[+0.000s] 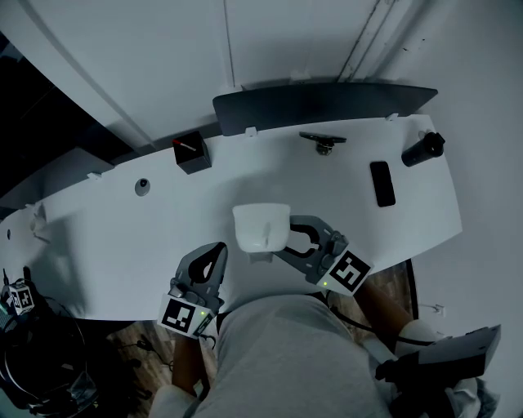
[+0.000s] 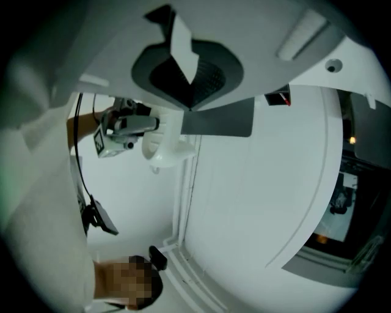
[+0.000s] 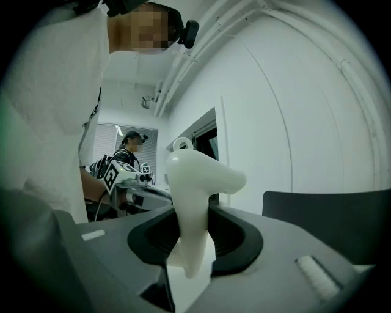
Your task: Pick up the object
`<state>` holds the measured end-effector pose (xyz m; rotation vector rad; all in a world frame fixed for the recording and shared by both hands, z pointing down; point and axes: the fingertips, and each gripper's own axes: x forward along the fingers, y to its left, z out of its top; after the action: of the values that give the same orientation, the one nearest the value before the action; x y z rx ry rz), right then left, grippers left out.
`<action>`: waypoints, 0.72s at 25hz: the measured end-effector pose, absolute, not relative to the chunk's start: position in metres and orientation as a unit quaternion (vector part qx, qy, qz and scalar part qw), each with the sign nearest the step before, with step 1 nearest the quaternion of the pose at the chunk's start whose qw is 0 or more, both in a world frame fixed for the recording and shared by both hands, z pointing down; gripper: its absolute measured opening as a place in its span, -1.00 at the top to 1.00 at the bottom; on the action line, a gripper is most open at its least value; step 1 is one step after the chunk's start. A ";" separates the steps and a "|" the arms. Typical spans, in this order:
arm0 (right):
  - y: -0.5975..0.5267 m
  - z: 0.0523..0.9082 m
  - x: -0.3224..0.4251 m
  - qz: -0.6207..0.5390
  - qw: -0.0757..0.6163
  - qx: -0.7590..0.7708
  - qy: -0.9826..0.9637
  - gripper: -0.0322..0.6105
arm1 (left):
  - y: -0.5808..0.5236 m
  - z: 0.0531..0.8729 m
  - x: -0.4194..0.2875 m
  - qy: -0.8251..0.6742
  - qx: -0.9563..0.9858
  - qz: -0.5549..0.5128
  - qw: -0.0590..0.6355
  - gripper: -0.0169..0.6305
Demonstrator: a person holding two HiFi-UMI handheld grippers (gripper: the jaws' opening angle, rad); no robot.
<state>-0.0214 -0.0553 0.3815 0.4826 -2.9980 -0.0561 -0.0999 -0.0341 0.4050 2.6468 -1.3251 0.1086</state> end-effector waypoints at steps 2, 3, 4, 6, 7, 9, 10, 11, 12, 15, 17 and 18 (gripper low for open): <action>-0.054 0.381 -0.022 -0.024 0.057 0.151 -0.987 0.49 | -0.034 0.397 -0.100 -0.419 0.903 0.029 0.090 0.92; -0.052 0.383 -0.022 -0.028 0.068 0.144 -0.987 0.49 | -0.033 0.395 -0.098 -0.403 0.910 0.035 0.088 0.50; -0.049 0.386 -0.022 -0.033 0.084 0.134 -0.987 0.49 | -0.033 0.395 -0.095 -0.389 0.916 0.044 0.086 0.23; -0.044 0.389 -0.024 -0.037 0.105 0.118 -0.987 0.49 | -0.032 0.396 -0.088 -0.367 0.925 0.062 0.078 0.15; -0.041 0.389 -0.026 -0.038 0.110 0.111 -0.987 0.49 | -0.030 0.395 -0.083 -0.355 0.929 0.070 0.075 0.12; -0.035 0.388 -0.029 -0.042 0.116 0.094 -0.988 0.49 | -0.027 0.395 -0.072 -0.328 0.939 0.084 0.065 0.08; -0.031 0.387 -0.031 -0.044 0.117 0.084 -0.989 0.49 | -0.025 0.395 -0.066 -0.314 0.943 0.090 0.059 0.05; -0.028 0.386 -0.033 -0.045 0.117 0.072 -0.989 0.49 | -0.023 0.394 -0.061 -0.301 0.947 0.094 0.053 0.04; -0.023 0.384 -0.035 -0.046 0.116 0.058 -0.990 0.49 | -0.022 0.394 -0.056 -0.290 0.951 0.096 0.049 0.04; -0.007 0.381 -0.041 -0.051 0.111 0.008 -0.993 0.49 | -0.014 0.396 -0.042 -0.256 0.959 0.116 0.036 0.00; 0.000 0.378 -0.045 -0.061 0.105 -0.018 -0.992 0.49 | -0.007 0.399 -0.033 -0.228 0.964 0.136 0.019 0.04; 0.000 0.378 -0.046 -0.066 0.104 -0.024 -0.992 0.49 | -0.004 0.400 -0.031 -0.219 0.965 0.143 0.012 0.15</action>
<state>-0.0458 0.0001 0.3777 -0.0705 -2.9266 -0.1939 -0.0309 -0.0041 0.3996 3.0088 -0.6836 0.4465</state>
